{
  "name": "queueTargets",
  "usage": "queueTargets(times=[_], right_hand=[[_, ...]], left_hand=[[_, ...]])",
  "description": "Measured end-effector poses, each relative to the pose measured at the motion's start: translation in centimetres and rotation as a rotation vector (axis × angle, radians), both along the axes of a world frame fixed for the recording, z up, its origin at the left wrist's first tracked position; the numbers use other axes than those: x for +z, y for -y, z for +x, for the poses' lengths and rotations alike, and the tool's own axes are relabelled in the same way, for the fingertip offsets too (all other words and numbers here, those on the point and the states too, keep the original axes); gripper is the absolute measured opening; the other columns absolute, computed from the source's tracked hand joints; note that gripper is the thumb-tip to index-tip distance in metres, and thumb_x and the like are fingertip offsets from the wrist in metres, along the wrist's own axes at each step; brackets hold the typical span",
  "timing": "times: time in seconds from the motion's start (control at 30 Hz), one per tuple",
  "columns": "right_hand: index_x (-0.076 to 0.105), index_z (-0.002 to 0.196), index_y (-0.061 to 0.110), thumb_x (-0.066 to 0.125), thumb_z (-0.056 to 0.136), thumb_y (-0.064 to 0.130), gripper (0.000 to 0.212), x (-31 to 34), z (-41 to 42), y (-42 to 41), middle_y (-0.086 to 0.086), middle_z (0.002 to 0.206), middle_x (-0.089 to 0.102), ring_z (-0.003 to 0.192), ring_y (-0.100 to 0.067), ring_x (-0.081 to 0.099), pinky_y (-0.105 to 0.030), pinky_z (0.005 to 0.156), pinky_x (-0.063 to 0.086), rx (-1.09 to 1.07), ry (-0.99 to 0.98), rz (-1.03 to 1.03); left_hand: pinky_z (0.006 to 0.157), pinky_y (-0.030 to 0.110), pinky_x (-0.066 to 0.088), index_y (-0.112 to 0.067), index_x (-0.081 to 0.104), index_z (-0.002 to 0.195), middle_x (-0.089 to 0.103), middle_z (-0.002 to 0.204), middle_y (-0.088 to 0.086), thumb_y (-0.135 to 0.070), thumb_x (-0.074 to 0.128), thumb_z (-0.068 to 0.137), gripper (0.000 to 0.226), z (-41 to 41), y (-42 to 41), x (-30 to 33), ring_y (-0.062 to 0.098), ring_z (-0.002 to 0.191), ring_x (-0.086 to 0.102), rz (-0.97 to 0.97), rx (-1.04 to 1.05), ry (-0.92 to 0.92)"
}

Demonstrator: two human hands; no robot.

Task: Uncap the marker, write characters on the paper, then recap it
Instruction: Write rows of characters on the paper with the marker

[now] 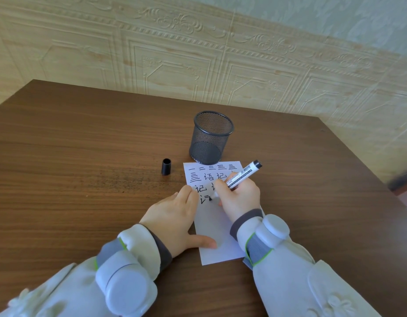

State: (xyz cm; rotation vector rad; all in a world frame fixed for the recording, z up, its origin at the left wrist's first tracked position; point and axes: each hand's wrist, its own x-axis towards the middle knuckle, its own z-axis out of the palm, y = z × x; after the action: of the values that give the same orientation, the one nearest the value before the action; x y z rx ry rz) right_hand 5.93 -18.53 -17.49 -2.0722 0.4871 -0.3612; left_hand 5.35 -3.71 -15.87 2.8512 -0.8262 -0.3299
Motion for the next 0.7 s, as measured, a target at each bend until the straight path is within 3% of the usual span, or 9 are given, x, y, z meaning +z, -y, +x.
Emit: queueTargets(times=[0.1,0.2,0.27,0.4,0.47,0.57,0.7], right_hand=[[0.054,0.059,-0.002,0.06,0.077,0.014,0.025,-0.11,-0.02,0.07,0.001,0.044,0.052,0.059,-0.028,0.057,-0.022,0.046,0.037,-0.003,-0.015,0.003],[0.057,0.057,0.002,0.059,0.073,0.021,0.024,-0.12,0.02,0.02,-0.013,0.059,0.064,0.061,-0.03,0.061,-0.031,0.055,0.05,0.006,0.016,0.065],[0.057,0.052,0.01,0.061,0.075,0.019,0.025,-0.06,0.0,-0.01,-0.014,0.062,0.068,0.057,-0.025,0.062,-0.038,0.059,0.055,0.007,0.016,0.088],[0.053,0.061,-0.004,0.062,0.076,0.019,0.029,-0.03,0.02,-0.21,-0.018,0.058,0.063,0.062,-0.033,0.064,-0.041,0.059,0.055,0.021,0.017,0.041],[0.054,0.058,-0.002,0.061,0.074,0.018,0.027,0.02,0.0,-0.14,-0.002,0.046,0.058,0.056,-0.03,0.059,-0.034,0.054,0.051,0.034,0.007,0.024],[0.057,0.054,0.007,0.06,0.077,0.013,0.024,0.27,-0.17,-0.05,0.012,0.039,0.056,0.045,-0.008,0.049,-0.024,0.053,0.044,0.046,-0.02,0.041],[0.053,0.057,-0.002,0.059,0.071,0.021,0.027,0.18,-0.22,-0.44,-0.005,0.047,0.054,0.05,-0.018,0.049,-0.036,0.052,0.049,0.096,0.015,0.023]], left_hand=[[0.056,0.018,0.028,-0.019,0.034,0.12,0.036,0.116,-0.006,-0.078,0.052,0.066,0.082,0.01,-0.04,0.06,0.008,0.083,0.039,0.002,0.0,0.0],[0.05,0.016,0.023,-0.019,0.034,0.119,0.035,0.115,-0.006,-0.078,0.052,0.066,0.081,-0.02,-0.06,0.16,0.008,0.082,0.038,0.001,-0.003,-0.005],[0.05,0.017,0.022,-0.019,0.034,0.118,0.035,0.115,-0.006,-0.078,0.052,0.067,0.081,-0.09,-0.07,0.22,0.008,0.082,0.038,0.003,-0.008,-0.006],[0.05,0.017,0.023,-0.018,0.035,0.118,0.035,0.112,-0.006,-0.078,0.051,0.067,0.081,-0.11,-0.1,0.25,0.009,0.081,0.038,0.004,-0.006,-0.002],[0.052,0.018,0.024,-0.018,0.035,0.118,0.034,0.111,-0.006,-0.078,0.051,0.067,0.08,-0.13,-0.07,0.26,0.009,0.081,0.037,0.004,-0.009,0.001],[0.059,0.019,0.028,-0.018,0.035,0.119,0.036,0.116,-0.005,-0.078,0.051,0.067,0.081,-0.11,-0.04,0.25,0.008,0.082,0.037,0.008,-0.01,0.008],[0.059,0.019,0.027,-0.018,0.035,0.117,0.036,0.113,-0.005,-0.078,0.051,0.067,0.079,-0.13,0.02,0.32,0.008,0.08,0.037,0.015,-0.011,0.007]])
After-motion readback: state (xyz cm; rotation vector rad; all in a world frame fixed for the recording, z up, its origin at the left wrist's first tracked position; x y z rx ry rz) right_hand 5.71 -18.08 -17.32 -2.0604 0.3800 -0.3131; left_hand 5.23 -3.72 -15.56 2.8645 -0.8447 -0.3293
